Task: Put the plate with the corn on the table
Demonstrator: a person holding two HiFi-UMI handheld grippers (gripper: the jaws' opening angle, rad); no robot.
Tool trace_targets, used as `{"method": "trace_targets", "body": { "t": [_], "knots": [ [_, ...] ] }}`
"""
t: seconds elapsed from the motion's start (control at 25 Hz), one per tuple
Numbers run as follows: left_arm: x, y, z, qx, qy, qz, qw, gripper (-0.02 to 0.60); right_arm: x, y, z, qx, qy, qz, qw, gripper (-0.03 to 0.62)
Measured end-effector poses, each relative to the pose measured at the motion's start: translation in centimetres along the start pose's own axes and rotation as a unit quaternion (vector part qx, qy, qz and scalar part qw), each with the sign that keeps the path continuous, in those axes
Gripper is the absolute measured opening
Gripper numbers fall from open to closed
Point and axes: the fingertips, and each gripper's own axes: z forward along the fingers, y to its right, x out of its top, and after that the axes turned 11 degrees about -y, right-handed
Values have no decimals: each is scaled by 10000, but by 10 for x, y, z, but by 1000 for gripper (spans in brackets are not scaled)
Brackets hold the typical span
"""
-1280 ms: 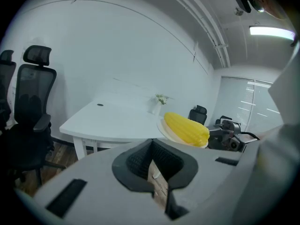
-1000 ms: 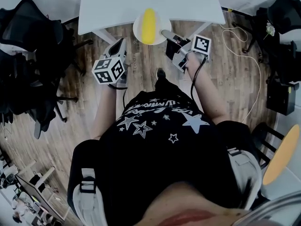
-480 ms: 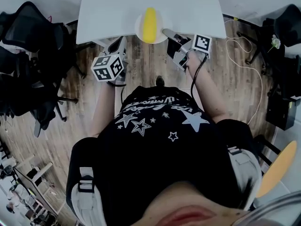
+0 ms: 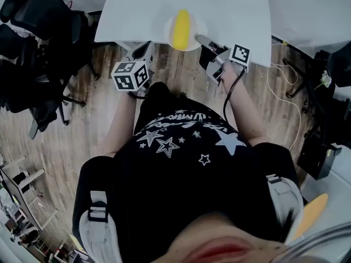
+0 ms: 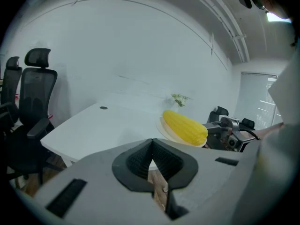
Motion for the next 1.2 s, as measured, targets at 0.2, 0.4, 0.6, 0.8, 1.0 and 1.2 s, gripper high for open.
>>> {"method": "trace_targets", "body": {
  "t": [0.2, 0.4, 0.6, 0.8, 1.0, 1.2],
  "knots": [
    [5, -31, -4, 202, 30, -162, 9997, 5, 7, -2, 29, 16, -226, -76, 9997, 44],
    [18, -60, 2, 228, 54, -193, 9995, 5, 22, 1, 58, -44, -313, -66, 9995, 44],
    [33, -96, 12, 246, 87, -331, 9991, 5, 38, 2, 97, -52, -403, -118, 9991, 44],
    [49, -129, 35, 190, 60, -354, 9992, 5, 56, 5, 140, -15, -544, -173, 9984, 44],
    [81, -188, 49, 311, 129, -460, 9984, 5, 81, 5, 200, 62, -698, -212, 9973, 44],
    [97, -244, 59, 471, 99, -634, 9968, 5, 104, 9, 256, 28, -843, -244, 9961, 44]
  ]
}}
